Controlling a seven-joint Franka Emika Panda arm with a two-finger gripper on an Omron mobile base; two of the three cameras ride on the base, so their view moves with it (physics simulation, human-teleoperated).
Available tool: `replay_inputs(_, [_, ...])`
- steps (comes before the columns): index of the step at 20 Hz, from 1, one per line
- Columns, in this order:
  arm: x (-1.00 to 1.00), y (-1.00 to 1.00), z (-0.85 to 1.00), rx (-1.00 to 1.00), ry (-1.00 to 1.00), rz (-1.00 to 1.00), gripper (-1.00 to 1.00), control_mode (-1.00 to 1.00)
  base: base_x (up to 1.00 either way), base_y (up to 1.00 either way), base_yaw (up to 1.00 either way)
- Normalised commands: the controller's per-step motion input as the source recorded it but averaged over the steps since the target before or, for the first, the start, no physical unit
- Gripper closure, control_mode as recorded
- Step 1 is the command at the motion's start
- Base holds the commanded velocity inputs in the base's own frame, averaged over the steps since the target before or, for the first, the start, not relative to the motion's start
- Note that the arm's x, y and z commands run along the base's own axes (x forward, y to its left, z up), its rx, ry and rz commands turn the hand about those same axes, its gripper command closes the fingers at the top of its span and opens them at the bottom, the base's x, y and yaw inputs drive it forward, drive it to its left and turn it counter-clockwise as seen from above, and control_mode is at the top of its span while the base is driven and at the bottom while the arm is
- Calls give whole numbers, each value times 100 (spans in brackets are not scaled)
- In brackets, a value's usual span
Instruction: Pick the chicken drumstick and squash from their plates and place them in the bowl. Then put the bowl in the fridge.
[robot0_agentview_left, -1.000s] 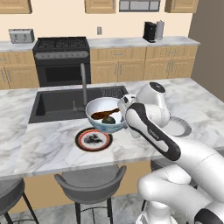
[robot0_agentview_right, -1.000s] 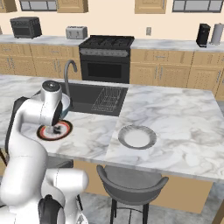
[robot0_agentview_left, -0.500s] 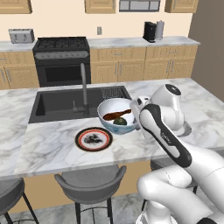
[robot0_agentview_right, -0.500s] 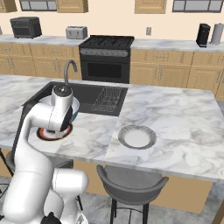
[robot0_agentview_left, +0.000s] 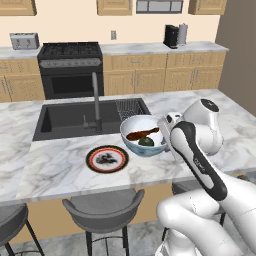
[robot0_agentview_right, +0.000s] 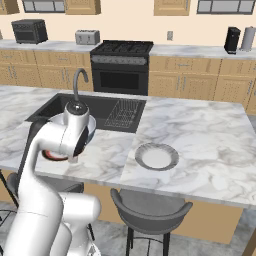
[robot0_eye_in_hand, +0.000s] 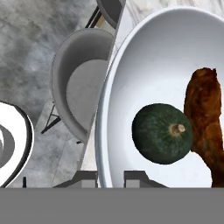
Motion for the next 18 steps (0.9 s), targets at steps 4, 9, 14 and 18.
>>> replay_inputs(4, [-27, -18, 0, 0, -3, -5, 100, -100, 0, 0, 0])
replay_inputs(9, [-7, -5, 0, -6, 0, -3, 100, -100, 0, 0, 0])
replay_inputs(14, [0, 0, 0, 0, 1, 0, 100, -100, 0, 0, 0])
replay_inputs(18, [0, 0, 0, 0, 0, 0, 100, -100, 0, 0, 0])
